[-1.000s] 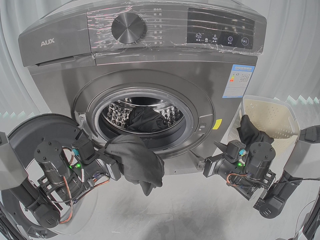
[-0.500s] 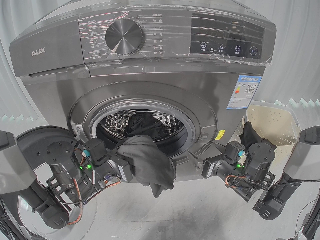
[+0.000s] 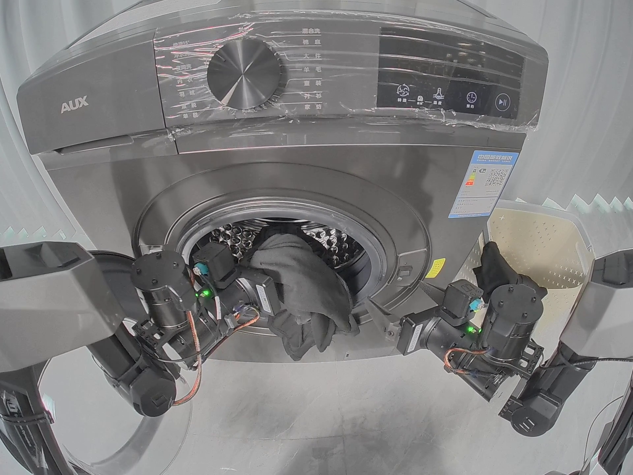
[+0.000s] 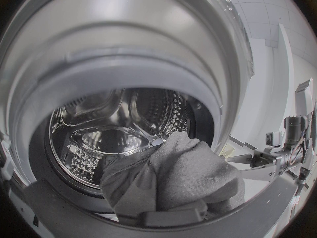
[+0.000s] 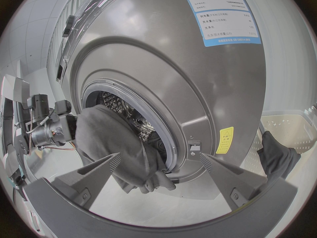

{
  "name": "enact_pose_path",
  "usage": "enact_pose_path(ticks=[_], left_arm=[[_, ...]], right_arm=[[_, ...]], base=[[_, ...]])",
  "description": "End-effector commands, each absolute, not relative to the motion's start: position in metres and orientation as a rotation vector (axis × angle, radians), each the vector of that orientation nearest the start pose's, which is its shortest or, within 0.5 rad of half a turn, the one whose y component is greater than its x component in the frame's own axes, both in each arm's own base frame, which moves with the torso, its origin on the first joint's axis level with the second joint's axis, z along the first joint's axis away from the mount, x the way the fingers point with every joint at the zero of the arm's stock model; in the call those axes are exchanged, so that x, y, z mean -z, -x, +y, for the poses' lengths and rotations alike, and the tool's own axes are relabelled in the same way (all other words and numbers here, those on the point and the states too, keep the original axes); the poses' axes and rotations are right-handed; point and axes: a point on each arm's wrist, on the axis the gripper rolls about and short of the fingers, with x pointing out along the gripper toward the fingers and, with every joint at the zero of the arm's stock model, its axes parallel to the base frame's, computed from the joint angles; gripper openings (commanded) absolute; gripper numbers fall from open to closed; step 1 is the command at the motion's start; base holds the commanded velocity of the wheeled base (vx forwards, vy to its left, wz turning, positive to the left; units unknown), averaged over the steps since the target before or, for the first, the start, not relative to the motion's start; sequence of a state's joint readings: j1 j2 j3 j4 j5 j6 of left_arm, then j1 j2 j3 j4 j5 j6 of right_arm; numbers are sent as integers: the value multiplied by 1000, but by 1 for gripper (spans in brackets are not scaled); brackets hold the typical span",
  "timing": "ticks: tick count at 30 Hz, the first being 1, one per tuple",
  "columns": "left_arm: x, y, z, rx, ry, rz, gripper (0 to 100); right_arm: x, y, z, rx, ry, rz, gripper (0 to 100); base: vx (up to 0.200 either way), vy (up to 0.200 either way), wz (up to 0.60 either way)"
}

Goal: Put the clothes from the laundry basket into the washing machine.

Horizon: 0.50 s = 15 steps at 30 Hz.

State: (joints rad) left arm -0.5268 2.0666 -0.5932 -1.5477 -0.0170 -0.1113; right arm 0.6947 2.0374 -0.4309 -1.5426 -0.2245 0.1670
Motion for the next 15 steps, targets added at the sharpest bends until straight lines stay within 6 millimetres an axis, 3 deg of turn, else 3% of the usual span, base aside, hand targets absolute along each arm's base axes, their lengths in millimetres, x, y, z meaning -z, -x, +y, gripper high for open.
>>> enact_pose_path(ticks=[1,4,15], left_arm=[[-82,-304,-174,536,114,7,0],[-77,-309,-177,539,112,12,0],[-49,-361,-200,517,131,-43,0]], right_arm=[[-84,-237,194,-471,-135,98,100],[-83,-237,194,-472,-134,99,100],[-82,-237,195,-472,-139,104,100]], base=[[0,0,0],[0,0,0],[0,0,0]])
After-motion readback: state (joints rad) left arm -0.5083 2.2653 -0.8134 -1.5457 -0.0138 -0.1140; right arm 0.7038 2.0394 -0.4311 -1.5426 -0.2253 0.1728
